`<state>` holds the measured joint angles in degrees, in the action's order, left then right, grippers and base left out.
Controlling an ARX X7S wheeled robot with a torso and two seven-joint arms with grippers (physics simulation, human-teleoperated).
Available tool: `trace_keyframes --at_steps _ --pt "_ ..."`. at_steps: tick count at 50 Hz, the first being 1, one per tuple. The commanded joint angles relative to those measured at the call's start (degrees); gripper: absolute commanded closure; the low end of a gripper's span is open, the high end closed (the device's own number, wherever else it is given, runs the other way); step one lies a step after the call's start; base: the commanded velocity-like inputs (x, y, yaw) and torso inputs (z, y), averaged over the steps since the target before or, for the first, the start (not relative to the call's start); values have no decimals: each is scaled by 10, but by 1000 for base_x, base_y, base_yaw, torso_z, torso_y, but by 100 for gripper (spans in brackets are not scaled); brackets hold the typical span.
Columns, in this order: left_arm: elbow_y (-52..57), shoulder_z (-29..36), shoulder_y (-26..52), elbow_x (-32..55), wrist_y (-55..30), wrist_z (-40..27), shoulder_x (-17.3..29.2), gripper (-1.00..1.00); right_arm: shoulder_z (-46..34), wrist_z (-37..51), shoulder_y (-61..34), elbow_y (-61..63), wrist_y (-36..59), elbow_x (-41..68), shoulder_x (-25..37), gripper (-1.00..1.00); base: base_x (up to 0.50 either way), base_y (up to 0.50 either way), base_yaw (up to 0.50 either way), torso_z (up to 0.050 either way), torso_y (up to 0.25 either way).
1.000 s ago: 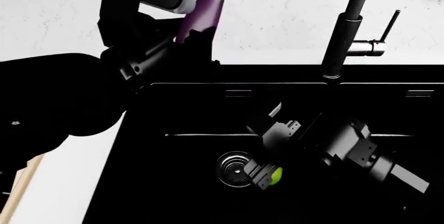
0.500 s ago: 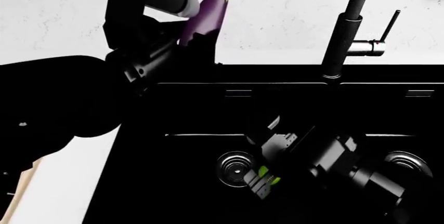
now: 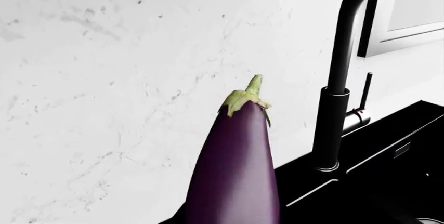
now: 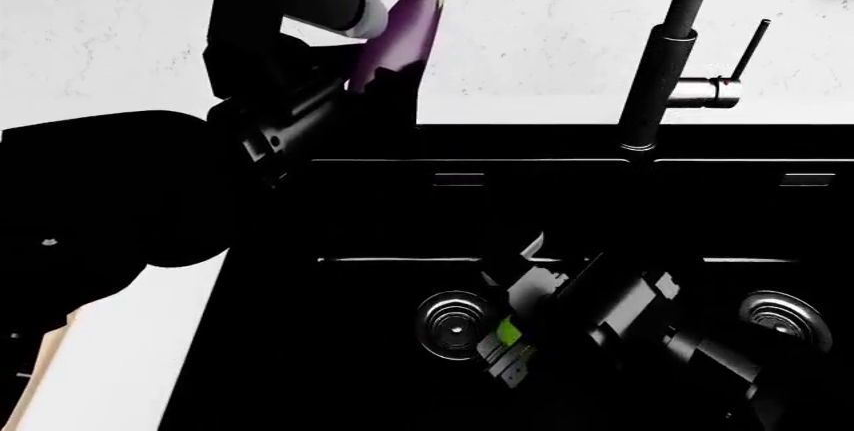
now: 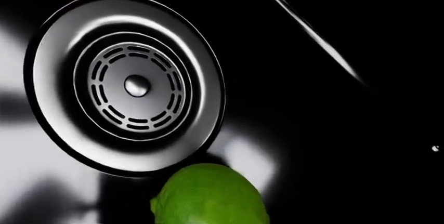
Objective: Pick the vegetables from the sink and place them on the cutting board.
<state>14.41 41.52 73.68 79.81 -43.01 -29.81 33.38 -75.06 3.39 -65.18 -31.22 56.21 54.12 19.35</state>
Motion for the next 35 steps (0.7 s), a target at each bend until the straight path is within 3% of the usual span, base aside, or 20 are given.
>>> trace_keyframes --at_steps 1,11,23,35 --pt "3 -4 2 9 3 -7 2 100 1 2 5 -9 4 6 1 100 0 0 0 0 0" --pt "8 -9 1 15 5 -11 7 100 20 20 2 22 8 22 15 100 0 0 0 0 0" --pt "14 -25 -12 9 35 18 12 100 132 131 -27 247 20 121 106 100 0 0 0 0 0" --pt "-2 -30 -33 -23 64 31 20 100 191 199 -69 361 41 184 131 100 0 0 0 0 19"
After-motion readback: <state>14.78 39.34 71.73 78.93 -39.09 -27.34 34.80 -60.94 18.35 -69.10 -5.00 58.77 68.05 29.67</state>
